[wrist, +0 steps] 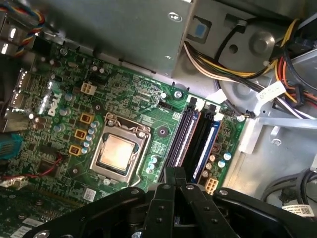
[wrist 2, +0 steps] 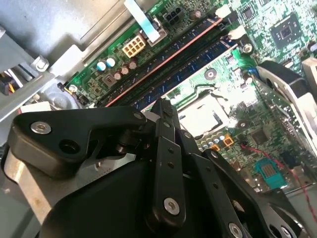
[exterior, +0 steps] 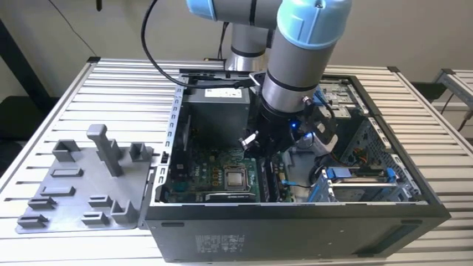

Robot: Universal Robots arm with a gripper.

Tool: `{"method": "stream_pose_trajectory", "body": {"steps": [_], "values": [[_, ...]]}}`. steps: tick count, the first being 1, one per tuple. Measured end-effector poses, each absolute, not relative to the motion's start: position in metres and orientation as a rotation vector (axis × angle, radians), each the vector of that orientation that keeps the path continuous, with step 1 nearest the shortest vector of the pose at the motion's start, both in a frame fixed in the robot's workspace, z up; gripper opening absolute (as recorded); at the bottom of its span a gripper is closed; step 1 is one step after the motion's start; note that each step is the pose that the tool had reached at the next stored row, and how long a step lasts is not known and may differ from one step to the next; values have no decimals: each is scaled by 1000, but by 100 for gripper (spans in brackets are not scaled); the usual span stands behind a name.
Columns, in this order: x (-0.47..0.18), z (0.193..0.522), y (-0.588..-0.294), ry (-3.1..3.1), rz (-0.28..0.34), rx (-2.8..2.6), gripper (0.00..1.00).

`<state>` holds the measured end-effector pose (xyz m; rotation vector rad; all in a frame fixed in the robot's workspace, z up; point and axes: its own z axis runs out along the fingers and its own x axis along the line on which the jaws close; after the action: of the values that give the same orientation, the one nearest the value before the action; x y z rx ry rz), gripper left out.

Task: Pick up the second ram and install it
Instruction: 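Press down the second ram until it locks into place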

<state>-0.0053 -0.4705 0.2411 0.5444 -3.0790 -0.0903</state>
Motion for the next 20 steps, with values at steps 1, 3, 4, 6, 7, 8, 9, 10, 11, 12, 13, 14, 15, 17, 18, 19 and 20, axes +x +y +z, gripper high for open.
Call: {"method": "stream_pose_trajectory", "body": {"steps": [1, 3, 4, 6, 7, 8, 9, 10, 11, 12, 13, 14, 15, 17, 18, 19, 20], "values": [[-5, 241, -470, -3075, -90, 562, 11], [-5, 241, -470, -3068, -90, 600, 11], [-5, 241, -470, -3063, -90, 619, 11], [-5, 241, -470, -3055, -89, 658, 11], [-5, 241, -470, -3050, -89, 678, 11], [-5, 241, -470, -3045, -89, 698, 11], [-5, 241, -470, -3040, -89, 718, 11], [-5, 241, -470, -3035, -89, 737, 11], [-5, 241, -470, -3030, -88, 757, 11], [-5, 241, -470, -3025, -88, 777, 11], [-5, 241, -470, -3019, -88, 799, 11], [-5, 241, -471, -3013, -87, 820, 11], [-5, 241, -470, -3008, -87, 842, 11], [-5, 241, -470, -2995, -86, 889, 11], [-5, 241, -471, -2988, -85, 914, 11], [-5, 241, -470, -2981, -85, 939, 11], [-5, 241, -470, -2973, -84, 962, 11]]}}
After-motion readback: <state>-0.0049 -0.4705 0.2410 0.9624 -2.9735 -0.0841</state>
